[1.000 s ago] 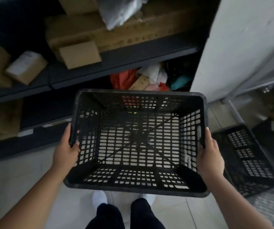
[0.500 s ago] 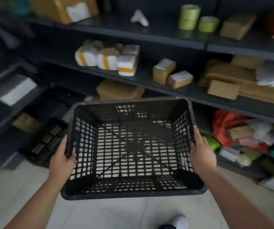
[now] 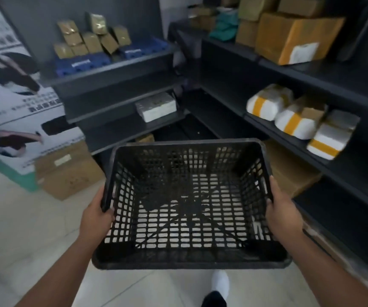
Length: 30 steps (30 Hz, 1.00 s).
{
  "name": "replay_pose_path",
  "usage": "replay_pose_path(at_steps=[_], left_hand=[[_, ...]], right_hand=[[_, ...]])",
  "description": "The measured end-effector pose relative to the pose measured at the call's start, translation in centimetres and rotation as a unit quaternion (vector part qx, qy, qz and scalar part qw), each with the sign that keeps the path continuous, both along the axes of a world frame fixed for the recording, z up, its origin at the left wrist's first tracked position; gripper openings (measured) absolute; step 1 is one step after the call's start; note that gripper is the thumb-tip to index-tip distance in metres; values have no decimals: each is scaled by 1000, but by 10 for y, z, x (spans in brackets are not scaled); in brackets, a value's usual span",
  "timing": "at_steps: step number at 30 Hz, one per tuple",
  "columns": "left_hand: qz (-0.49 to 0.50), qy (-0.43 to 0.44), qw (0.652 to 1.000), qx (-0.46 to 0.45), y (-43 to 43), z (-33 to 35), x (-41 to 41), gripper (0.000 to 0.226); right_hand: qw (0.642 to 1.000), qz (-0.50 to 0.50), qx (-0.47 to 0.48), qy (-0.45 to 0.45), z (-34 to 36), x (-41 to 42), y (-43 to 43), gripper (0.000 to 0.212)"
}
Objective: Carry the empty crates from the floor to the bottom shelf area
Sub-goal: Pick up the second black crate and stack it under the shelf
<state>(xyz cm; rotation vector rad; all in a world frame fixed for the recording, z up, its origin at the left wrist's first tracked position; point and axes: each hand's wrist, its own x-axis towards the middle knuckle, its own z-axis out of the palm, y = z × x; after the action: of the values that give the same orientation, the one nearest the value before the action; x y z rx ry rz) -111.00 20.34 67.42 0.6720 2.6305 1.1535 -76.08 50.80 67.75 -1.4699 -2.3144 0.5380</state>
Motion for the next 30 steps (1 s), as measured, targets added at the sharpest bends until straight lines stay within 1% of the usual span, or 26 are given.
replay_pose_path(at_steps=[3,7,9,12,18,21,24,30], left_hand=[[53,-3,999,2,12,-9,-38,99],[118,-24,993,-3,29,-14,-77,86],[135,-22,991,-1,38,-15,-98,86],[161,-20,987,-1,55,-21,-142,87],[192,-43,981,8,88,-64,-240,83],[191,-63,980,7,108,-98,-297,83],[195,-84,977,-6,133,-138,-351,80],[206,-126,970,-41,186,-235,-422,79]], right_hand=[[998,63,1,11,-7,-70,43,68],[993,115,-20,-1,-8,-152,94,69],[990,141,-20,-3,-5,-194,117,67],[985,169,-15,-28,-9,-263,150,65],[978,199,-34,-61,-39,-388,197,67],[979,187,-23,-72,-69,-444,214,69],[981,174,-33,-77,-110,-492,237,68],[980,156,-41,-114,-219,-559,290,69]])
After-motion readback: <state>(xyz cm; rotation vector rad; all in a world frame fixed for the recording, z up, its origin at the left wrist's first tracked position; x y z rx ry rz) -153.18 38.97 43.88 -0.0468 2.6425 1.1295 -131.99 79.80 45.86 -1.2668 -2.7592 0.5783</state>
